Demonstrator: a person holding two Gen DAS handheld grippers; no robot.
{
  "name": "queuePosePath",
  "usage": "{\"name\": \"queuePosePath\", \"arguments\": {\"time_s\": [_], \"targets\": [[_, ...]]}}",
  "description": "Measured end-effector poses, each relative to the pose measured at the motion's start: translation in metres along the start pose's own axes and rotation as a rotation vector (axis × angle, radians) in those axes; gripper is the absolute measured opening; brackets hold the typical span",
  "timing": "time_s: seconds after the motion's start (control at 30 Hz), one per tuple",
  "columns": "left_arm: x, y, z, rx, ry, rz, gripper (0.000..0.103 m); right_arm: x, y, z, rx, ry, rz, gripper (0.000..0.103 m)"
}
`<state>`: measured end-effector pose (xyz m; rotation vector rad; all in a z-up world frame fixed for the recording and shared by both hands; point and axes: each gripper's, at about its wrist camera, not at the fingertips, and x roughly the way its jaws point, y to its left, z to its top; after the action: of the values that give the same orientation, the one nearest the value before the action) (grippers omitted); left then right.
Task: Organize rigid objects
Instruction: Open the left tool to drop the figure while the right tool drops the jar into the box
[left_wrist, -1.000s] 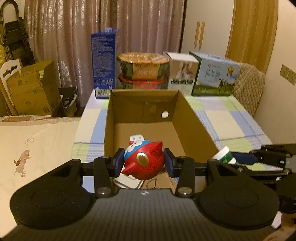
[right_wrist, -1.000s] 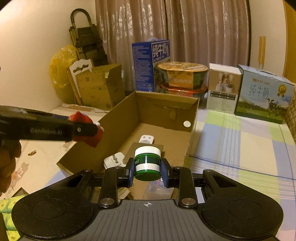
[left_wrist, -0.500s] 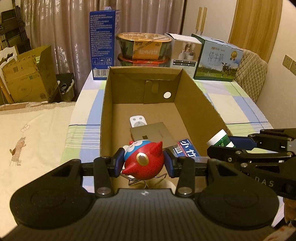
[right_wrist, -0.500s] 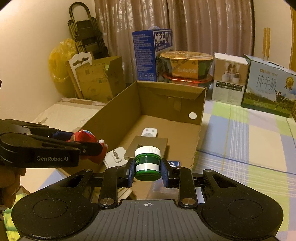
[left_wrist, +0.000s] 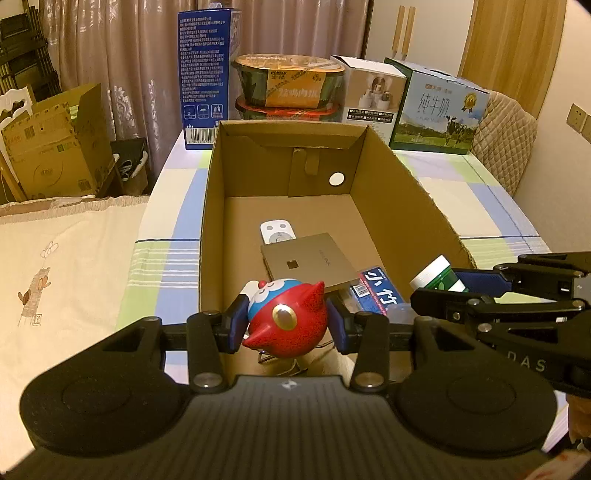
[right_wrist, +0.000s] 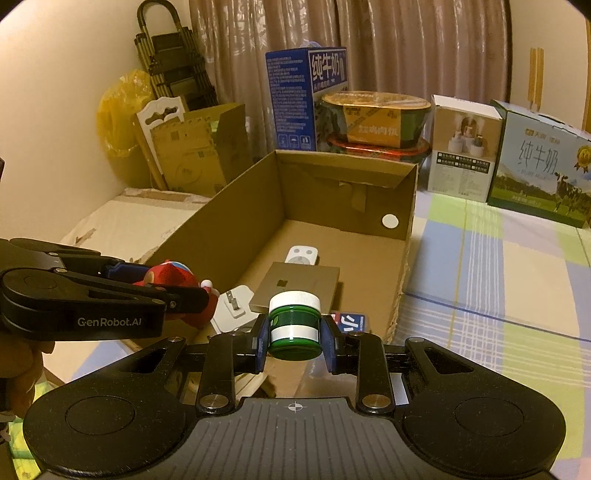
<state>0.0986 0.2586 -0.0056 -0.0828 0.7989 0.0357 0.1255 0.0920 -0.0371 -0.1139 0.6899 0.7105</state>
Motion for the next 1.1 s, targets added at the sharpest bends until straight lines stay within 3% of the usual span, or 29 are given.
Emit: {"name": "queuePosePath", "arguments": {"time_s": [1.1], "targets": [[-0.0019,0.0057,0.0022,-0.03,-0.02,0.025,0.039,0.0043,-0.0011,-0.0036,0.021,0.011,-0.003,0.026]]}}
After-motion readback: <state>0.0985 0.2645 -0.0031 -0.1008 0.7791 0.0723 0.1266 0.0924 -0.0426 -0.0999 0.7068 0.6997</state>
